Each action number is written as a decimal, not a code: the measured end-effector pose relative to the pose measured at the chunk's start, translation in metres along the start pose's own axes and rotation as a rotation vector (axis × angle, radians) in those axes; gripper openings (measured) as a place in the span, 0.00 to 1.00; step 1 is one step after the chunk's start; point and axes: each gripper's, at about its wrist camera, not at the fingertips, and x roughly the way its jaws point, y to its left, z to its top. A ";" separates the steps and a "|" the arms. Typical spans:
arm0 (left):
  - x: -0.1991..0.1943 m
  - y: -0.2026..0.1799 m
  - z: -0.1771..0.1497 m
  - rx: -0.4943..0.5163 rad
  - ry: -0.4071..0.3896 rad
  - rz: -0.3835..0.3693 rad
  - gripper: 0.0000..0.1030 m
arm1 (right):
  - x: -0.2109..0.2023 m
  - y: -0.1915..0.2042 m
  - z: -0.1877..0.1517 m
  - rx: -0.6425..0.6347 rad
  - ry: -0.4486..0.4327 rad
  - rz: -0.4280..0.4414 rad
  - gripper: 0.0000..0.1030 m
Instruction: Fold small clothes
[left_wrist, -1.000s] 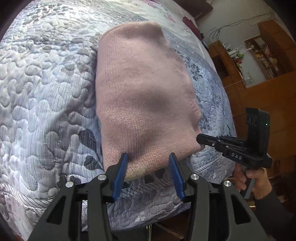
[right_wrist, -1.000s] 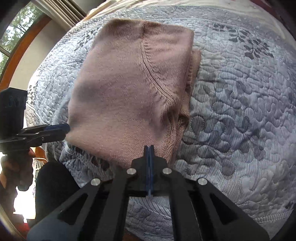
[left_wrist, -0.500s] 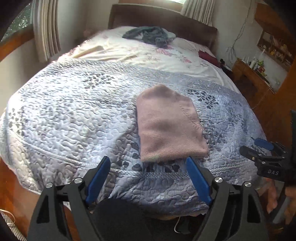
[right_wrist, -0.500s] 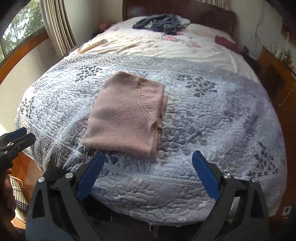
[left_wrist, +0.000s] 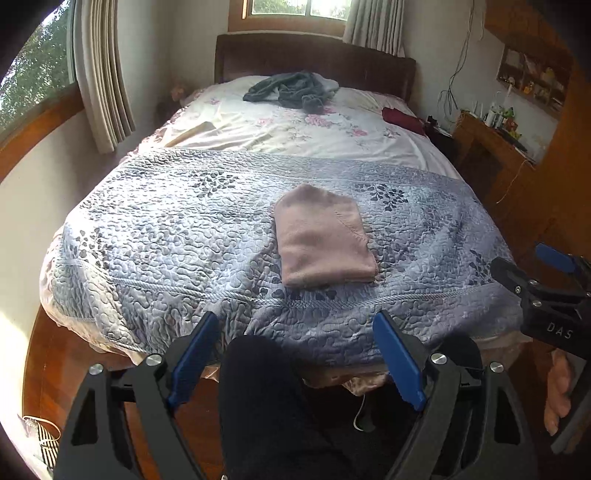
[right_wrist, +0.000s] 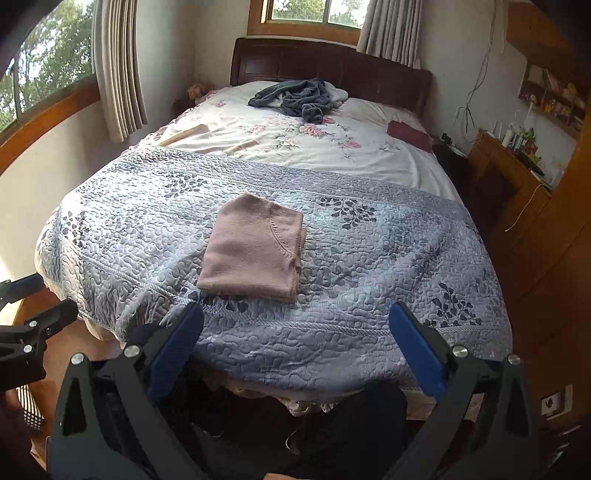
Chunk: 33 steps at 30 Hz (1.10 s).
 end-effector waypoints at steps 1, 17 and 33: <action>-0.008 -0.001 0.000 -0.004 0.001 -0.001 0.83 | -0.007 0.002 0.000 0.001 0.008 0.002 0.97; -0.026 -0.013 -0.012 -0.025 0.022 -0.002 0.83 | -0.040 0.001 -0.017 0.020 0.000 -0.010 0.97; -0.022 -0.019 -0.006 -0.011 0.030 -0.020 0.83 | -0.036 0.007 -0.010 0.002 -0.009 -0.015 0.97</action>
